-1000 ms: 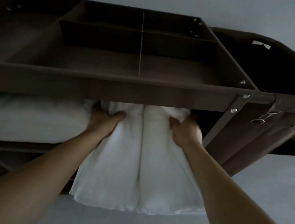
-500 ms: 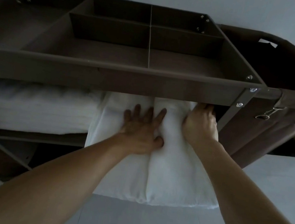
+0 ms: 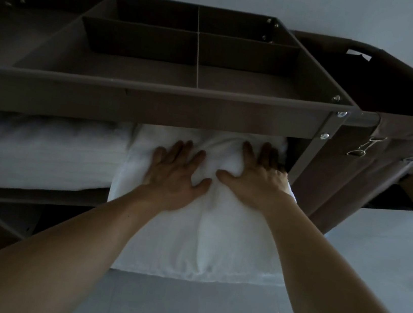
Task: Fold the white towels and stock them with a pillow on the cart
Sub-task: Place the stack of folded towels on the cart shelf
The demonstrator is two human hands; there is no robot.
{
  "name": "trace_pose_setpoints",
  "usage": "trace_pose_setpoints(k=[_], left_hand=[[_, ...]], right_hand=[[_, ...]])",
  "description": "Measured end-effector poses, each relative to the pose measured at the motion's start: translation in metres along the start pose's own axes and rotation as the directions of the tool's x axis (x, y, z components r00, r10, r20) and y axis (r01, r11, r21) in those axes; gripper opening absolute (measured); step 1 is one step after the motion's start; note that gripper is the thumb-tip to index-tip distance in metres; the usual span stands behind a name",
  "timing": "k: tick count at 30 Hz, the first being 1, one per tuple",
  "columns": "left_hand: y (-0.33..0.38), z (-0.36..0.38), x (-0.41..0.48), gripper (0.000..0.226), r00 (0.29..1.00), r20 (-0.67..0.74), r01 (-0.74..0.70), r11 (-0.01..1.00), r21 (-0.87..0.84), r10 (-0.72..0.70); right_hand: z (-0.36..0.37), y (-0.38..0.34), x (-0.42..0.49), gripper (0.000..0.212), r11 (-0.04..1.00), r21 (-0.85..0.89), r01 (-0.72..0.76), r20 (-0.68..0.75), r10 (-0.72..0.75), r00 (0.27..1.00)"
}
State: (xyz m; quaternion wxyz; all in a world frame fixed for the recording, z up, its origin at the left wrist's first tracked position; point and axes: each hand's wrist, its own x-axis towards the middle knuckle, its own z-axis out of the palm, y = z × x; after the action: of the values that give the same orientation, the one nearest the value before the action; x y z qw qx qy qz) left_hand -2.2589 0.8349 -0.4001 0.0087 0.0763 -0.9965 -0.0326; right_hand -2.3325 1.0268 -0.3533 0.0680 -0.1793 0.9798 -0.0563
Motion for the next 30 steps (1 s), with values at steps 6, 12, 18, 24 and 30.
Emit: trace_pose_setpoints(k=[6, 12, 18, 24, 30], left_hand=[[-0.005, -0.004, 0.01, 0.096, 0.994, 0.112, 0.0, 1.0, -0.027, 0.003], [-0.003, -0.011, 0.015, 0.084, 0.988, 0.156, 0.005, 1.0, -0.016, -0.003], [-0.002, -0.015, 0.014, 0.08, 0.988, 0.154, 0.007, 1.0, 0.013, -0.009], [-0.016, -0.036, -0.038, 0.045, 0.987, -0.16, -0.103, 0.885, -0.454, 0.032], [-0.073, 0.005, -0.133, 0.074, 0.874, -0.205, 0.209, 0.722, -0.66, -0.44]], right_hand=[[0.001, -0.007, -0.007, 0.086, 1.0, -0.014, 0.0, -0.103, -0.001, 0.995], [0.063, 0.017, -0.124, 0.079, 0.858, -0.082, 0.507, -0.405, -0.494, 0.769], [0.121, 0.073, -0.163, 0.092, 0.858, 0.248, 0.451, -0.7, -0.163, 0.695], [0.114, 0.071, -0.129, 0.06, 0.123, 0.991, 0.043, -0.082, 0.335, 0.939], [0.103, 0.097, -0.112, 0.068, -0.123, 0.983, -0.137, 0.132, -0.048, 0.99]])
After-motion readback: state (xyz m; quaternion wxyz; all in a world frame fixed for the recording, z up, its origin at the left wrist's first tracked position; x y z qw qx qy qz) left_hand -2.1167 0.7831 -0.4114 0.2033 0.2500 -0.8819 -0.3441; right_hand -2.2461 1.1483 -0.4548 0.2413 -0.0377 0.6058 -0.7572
